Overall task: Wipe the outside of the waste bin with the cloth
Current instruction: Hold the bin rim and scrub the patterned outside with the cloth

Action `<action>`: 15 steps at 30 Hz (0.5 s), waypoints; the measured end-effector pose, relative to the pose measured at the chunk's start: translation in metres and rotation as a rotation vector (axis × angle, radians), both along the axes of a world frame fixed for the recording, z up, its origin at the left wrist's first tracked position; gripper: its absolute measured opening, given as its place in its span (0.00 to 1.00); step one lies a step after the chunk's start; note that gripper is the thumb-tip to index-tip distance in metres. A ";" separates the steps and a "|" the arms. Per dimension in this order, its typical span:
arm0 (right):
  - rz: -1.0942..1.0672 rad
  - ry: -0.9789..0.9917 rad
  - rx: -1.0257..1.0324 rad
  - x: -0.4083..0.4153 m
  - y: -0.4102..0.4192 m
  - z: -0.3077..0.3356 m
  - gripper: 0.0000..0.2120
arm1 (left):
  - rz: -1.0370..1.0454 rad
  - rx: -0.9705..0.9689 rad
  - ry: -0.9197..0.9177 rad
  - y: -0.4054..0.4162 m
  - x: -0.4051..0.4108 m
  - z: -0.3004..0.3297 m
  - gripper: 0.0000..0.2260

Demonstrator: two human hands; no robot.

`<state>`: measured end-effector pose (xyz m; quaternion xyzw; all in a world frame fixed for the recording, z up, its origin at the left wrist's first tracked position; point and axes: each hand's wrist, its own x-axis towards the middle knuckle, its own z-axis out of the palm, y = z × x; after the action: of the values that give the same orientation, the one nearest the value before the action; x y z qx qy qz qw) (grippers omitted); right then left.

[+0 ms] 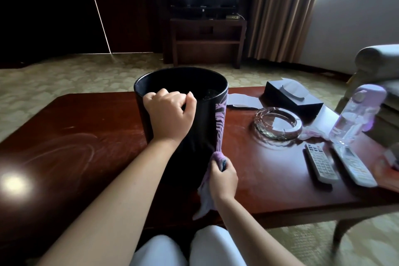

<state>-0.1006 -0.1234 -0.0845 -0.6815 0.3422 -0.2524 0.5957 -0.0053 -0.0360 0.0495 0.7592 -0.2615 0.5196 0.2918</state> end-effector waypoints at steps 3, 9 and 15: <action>0.097 0.246 -0.097 -0.008 -0.007 -0.019 0.12 | -0.004 -0.006 0.004 0.000 0.000 0.000 0.20; 0.022 -0.107 -0.079 0.004 -0.002 -0.016 0.07 | -0.001 -0.017 0.003 0.001 0.001 -0.002 0.20; 0.154 0.251 -0.220 -0.005 -0.018 -0.025 0.14 | -0.011 -0.001 0.011 0.001 0.002 0.000 0.19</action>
<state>-0.1051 -0.1411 -0.1090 -0.7928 0.3309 -0.1552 0.4877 -0.0036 -0.0350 0.0492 0.7604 -0.2640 0.5141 0.2963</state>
